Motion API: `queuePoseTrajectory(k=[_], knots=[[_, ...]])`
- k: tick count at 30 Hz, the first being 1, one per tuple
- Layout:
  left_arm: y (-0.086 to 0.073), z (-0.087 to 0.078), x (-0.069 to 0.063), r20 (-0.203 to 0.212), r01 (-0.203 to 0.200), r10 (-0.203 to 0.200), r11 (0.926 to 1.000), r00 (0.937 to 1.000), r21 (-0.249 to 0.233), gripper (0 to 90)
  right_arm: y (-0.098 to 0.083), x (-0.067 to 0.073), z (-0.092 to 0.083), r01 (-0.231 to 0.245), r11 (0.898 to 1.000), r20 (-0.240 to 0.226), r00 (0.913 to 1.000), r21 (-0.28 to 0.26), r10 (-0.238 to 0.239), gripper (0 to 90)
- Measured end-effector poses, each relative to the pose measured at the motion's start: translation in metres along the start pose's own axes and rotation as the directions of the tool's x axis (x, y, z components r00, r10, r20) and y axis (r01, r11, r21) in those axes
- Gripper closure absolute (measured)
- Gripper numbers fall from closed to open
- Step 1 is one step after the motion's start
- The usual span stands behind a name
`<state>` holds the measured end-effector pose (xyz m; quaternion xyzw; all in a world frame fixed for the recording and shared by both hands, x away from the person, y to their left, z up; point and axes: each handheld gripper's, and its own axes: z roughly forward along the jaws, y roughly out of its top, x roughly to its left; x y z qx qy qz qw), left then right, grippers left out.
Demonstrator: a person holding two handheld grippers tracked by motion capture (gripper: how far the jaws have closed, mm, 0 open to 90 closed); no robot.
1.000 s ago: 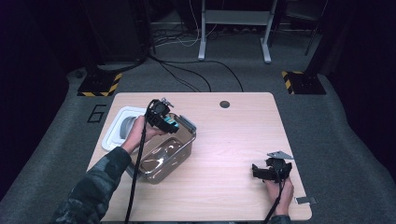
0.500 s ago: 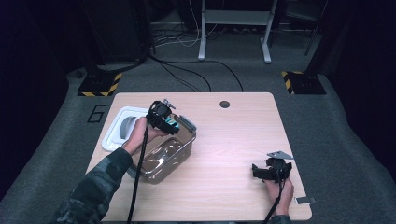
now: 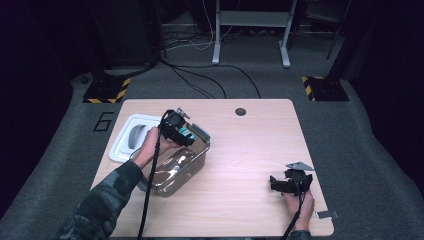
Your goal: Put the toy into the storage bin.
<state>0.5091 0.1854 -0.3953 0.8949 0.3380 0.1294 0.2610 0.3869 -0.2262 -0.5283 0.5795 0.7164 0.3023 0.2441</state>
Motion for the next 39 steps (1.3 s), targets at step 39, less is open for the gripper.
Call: queuePoseTrajectory(k=[39], knots=[[0.000, 0.011, -0.013, 0.041, -0.004, 0.003, 0.9997, 0.9992, 0.025, 22.8, 0.000, 0.000, 0.000, 0.000, 1.000, 0.000, 1.0000, 0.000, 0.000, 0.5]])
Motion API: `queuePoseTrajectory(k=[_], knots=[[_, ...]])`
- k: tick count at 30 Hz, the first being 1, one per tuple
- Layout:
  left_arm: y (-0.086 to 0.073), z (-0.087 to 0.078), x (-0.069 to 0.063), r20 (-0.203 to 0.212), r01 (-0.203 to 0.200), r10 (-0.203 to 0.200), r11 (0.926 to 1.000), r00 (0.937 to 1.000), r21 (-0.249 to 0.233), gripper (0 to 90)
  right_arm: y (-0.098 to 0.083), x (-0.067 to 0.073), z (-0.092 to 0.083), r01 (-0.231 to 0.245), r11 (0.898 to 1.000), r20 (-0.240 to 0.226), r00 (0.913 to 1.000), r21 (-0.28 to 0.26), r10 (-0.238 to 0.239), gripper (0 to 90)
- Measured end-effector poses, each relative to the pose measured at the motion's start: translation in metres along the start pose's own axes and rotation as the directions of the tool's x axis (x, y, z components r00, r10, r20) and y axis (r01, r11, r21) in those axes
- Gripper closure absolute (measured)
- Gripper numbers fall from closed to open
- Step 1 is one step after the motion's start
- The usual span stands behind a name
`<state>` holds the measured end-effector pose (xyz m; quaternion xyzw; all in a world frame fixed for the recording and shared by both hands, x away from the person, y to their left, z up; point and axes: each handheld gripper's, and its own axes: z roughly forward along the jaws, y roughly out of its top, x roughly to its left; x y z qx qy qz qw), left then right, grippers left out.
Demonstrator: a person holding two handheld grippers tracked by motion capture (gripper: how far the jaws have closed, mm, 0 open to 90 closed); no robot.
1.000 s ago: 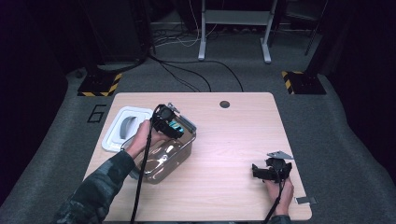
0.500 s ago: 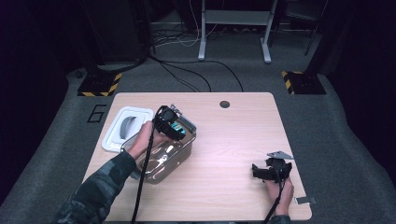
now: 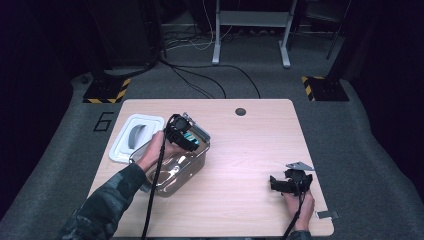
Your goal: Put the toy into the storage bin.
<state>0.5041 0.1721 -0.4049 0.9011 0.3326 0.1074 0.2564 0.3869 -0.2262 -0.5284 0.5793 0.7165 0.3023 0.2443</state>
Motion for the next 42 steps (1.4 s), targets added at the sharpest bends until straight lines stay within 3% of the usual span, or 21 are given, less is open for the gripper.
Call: queuePoseTrajectory(k=[10, 20, 33, 42], knots=[[0.001, -0.009, -0.002, 0.000, 0.005, -0.005, 0.9996, 1.0000, -0.030, 15.1, 0.000, 0.000, 0.000, 0.000, 1.000, 0.000, 1.0000, 0.000, 0.000, 0.6], [-0.003, -0.028, 0.003, -0.015, 0.002, -0.003, 0.9980, 0.9999, -0.063, 13.4, 0.000, 0.000, 0.000, 0.000, 1.000, 0.000, 1.0000, 0.000, 0.000, 0.6], [-0.022, -0.061, 0.031, -0.069, 0.053, -0.061, 0.9930, 0.9957, -0.105, 7.7, 0.000, 0.000, 0.000, 0.000, 1.000, 0.000, 1.0000, 0.000, 0.000, 0.6], [-0.035, -0.086, 0.055, -0.098, 0.103, -0.120, 0.9822, 0.9879, -0.157, 5.8, 0.000, 0.000, 0.000, -0.001, 1.000, 0.000, 1.0000, 0.000, 0.001, 0.7]])
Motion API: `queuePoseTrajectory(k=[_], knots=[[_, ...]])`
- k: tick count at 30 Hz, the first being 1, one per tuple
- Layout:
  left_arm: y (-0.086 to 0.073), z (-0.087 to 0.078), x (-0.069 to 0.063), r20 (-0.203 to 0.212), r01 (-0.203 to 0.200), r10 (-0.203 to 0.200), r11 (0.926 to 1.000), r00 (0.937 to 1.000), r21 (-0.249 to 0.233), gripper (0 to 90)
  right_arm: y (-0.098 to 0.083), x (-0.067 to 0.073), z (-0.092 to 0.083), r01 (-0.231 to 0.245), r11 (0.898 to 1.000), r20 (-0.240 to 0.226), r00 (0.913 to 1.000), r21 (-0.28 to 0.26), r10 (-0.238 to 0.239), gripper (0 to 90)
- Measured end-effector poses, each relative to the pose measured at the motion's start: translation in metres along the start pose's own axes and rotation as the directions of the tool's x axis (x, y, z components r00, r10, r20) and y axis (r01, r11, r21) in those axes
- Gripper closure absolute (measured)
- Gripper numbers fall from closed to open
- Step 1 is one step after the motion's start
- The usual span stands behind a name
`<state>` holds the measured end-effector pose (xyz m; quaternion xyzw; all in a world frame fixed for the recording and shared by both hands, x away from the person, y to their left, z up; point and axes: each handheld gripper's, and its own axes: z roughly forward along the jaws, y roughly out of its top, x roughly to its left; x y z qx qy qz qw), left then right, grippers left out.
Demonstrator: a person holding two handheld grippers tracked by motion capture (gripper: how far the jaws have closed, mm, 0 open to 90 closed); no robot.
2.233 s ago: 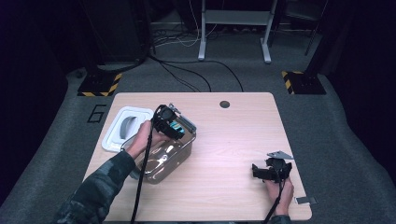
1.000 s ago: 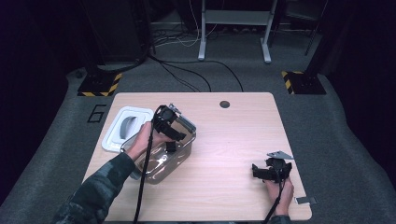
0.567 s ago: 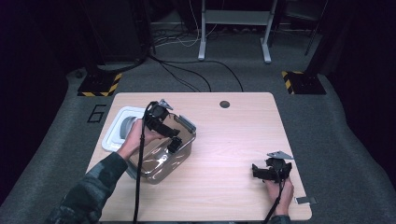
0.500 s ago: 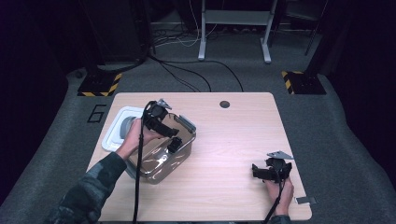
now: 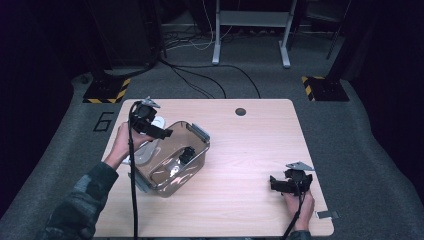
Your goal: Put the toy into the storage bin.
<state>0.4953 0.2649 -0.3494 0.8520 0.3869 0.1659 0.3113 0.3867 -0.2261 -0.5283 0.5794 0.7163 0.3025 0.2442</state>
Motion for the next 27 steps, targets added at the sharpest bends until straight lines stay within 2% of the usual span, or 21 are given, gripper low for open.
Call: queuePoseTrajectory(k=[5, 9, 10, 12, 19, 26, 27], knots=[[-0.006, -0.010, 0.020, -0.036, 0.046, -0.047, 0.9988, 0.9983, -0.017, 5.2, 0.000, 0.000, 0.000, 0.000, 1.000, 0.000, 1.0000, 0.000, 0.000, 0.7], [-0.015, -0.015, 0.041, -0.071, 0.099, -0.100, 0.9949, 0.9925, -0.021, 4.5, 0.000, 0.000, 0.000, 0.000, 1.000, 0.000, 1.0000, 0.000, 0.000, 0.6], [-0.015, -0.015, 0.041, -0.071, 0.099, -0.100, 0.9949, 0.9925, -0.021, 3.7, 0.000, 0.000, 0.000, 0.000, 1.000, 0.000, 1.0000, 0.000, 0.000, 0.6], [-0.022, -0.016, 0.052, -0.087, 0.135, -0.137, 0.9904, 0.9867, -0.030, 2.9, 0.000, 0.000, 0.000, 0.000, 1.000, 0.000, 1.0000, 0.000, 0.000, 0.6], [-0.038, -0.015, 0.076, -0.113, 0.205, -0.209, 0.9777, 0.9714, -0.046, 2.0, 0.000, 0.000, 0.000, 0.000, 1.000, 0.000, 1.0000, 0.000, 0.000, 0.6], [-0.049, -0.008, 0.087, -0.131, 0.228, -0.231, 0.9729, 0.9641, -0.035, 0.1, 0.000, 0.000, 0.000, 0.001, 1.000, 0.000, 1.0000, 0.000, -0.001, 0.6], [-0.053, -0.005, 0.091, -0.134, 0.244, -0.247, 0.9691, 0.9598, -0.038, 0.3, 0.000, 0.000, 0.000, -0.001, 1.000, 0.000, 1.0000, 0.000, 0.001, 0.7]])
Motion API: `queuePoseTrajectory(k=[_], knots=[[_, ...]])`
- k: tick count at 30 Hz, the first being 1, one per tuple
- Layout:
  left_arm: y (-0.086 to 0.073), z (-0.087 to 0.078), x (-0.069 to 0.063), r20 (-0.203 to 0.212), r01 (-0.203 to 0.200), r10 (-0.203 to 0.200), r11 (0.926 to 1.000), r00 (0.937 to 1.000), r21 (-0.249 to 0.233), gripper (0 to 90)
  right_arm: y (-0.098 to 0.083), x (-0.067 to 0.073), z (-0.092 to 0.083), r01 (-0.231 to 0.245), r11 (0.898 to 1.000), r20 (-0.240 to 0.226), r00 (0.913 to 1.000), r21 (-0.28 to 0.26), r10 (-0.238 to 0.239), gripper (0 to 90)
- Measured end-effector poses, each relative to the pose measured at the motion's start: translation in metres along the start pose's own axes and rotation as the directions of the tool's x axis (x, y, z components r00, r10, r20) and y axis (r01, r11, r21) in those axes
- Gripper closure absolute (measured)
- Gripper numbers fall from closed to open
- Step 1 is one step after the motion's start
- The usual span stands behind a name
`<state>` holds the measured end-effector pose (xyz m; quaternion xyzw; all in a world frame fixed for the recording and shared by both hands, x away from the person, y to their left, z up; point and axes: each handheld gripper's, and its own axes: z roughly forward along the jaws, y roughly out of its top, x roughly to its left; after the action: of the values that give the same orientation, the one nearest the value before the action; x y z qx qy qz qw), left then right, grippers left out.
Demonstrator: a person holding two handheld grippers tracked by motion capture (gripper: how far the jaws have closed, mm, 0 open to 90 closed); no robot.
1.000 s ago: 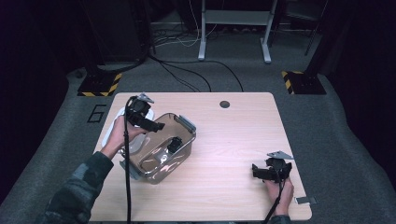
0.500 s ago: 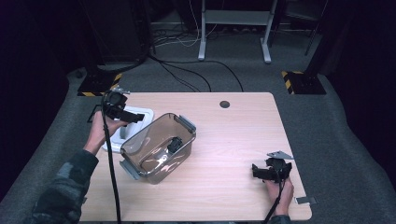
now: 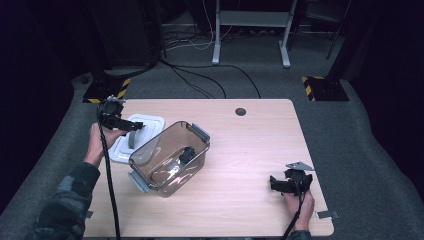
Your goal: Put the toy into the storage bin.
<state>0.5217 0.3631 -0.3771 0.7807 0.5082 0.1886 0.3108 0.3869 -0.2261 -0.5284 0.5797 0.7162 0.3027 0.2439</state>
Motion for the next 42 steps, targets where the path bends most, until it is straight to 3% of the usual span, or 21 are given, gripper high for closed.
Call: queuePoseTrajectory(k=[7, 11, 18, 27, 34, 42], knots=[[-0.013, 0.019, 0.016, -0.004, 0.065, -0.065, 0.9973, 0.9979, 0.033, 0.9, 0.000, 0.000, 0.000, 0.000, 1.000, 0.000, 1.0000, 0.000, 0.000, 0.6], [-0.021, 0.029, 0.022, -0.007, 0.080, -0.079, 0.9958, 0.9968, 0.046, 0.7, 0.000, 0.000, 0.000, 0.005, 1.000, 0.000, 1.0000, -0.002, -0.005, 0.6], [-0.031, 0.045, 0.033, 0.004, 0.146, -0.146, 0.9875, 0.9892, 0.060, 0.2, 0.000, 0.000, 0.000, 0.000, 1.000, 0.000, 1.0000, 0.000, 0.000, 0.7], [-0.043, 0.067, 0.037, -0.014, 0.157, -0.156, 0.9837, 0.9876, 0.088, 0.9, 0.000, 0.000, 0.000, 0.004, 1.000, 0.000, 1.0000, -0.001, -0.004, 0.7], [-0.048, 0.075, 0.042, -0.029, 0.178, -0.177, 0.9818, 0.9838, 0.065, 1.2, 0.000, 0.000, 0.000, 0.000, 1.000, 0.000, 1.0000, 0.000, 0.000, 0.7], [-0.055, 0.085, 0.041, -0.046, 0.161, -0.159, 0.9849, 0.9862, 0.062, 3.6, 0.000, 0.000, 0.000, 0.001, 1.000, 0.000, 1.0000, -0.001, -0.001, 0.7]])
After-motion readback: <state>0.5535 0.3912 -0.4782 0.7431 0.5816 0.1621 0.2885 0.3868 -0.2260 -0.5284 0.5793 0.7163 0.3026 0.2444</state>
